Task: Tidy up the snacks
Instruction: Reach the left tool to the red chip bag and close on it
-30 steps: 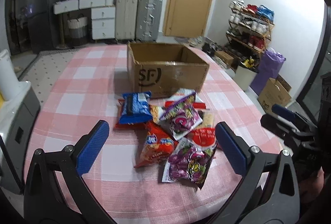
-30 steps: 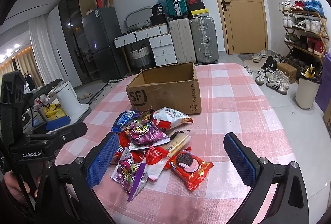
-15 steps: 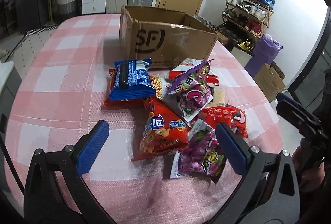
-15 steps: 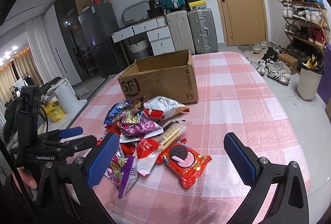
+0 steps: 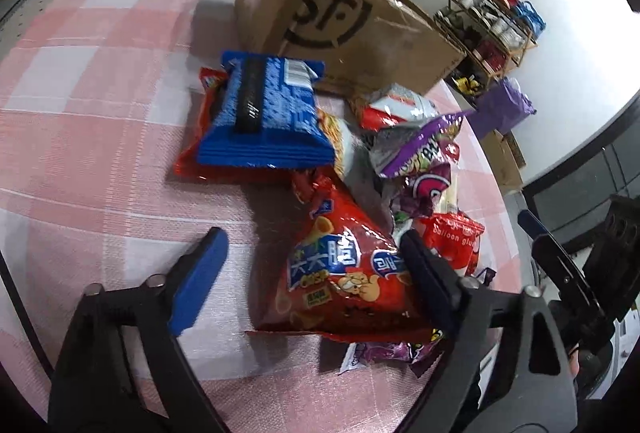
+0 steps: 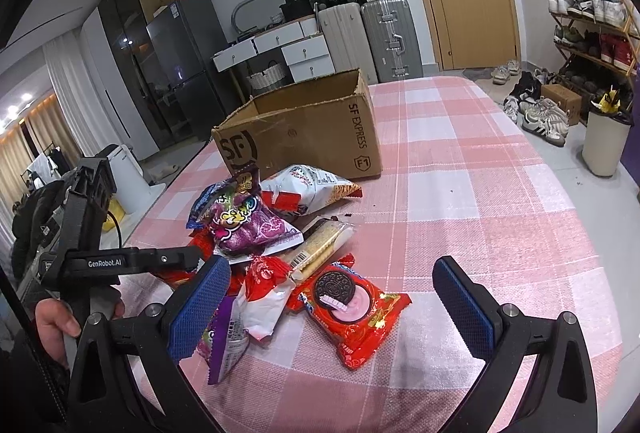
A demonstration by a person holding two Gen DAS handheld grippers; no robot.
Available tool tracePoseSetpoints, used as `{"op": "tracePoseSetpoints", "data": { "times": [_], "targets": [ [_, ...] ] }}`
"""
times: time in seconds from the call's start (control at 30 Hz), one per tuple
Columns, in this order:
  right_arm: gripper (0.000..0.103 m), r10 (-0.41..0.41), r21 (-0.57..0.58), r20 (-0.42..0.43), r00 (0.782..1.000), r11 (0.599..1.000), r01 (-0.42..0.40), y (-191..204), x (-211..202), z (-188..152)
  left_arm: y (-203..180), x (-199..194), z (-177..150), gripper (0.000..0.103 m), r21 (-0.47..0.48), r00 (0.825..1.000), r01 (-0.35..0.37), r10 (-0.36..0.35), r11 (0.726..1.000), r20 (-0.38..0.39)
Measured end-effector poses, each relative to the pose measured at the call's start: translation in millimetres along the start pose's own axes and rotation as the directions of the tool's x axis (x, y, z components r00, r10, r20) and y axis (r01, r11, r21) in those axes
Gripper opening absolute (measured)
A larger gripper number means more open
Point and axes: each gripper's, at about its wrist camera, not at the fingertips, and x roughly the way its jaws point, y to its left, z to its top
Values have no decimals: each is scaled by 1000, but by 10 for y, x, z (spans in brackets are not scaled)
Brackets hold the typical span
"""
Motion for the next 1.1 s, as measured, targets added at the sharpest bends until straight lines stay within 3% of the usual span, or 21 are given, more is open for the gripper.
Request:
{"op": "tracePoseSetpoints", "data": {
  "times": [0.1,0.17,0.2,0.47,0.6,0.83,1.1],
  "targets": [
    [103,4,2,-13,1000,1000,-4,-4,50,-9,-42,131,67,70,4,999,45,-45,999,-18],
    [103,7,1,-22,1000,1000,-7,12,65,-17,-69,243,74,44,1,993,107,-107,994,-50],
    [103,8,2,-26,1000,1000,-8,15,75,-17,-75,308,93,43,1,992,108,-108,994,-62],
    [103,31,-22,-24,999,999,-31,101,33,-23,-158,530,244,39,15,991,120,-119,993,-53],
    [103,86,-44,-35,996,995,-88,184,17,-51,-184,486,217,40,6,991,125,-124,992,-41],
    [103,214,-44,-84,973,975,-218,319,39,-173,-227,298,302,40,15,991,132,-132,991,-11],
    [103,337,-28,-158,928,938,-346,533,110,-335,-196,16,315,40,4,990,141,-141,990,17]
  ]
}}
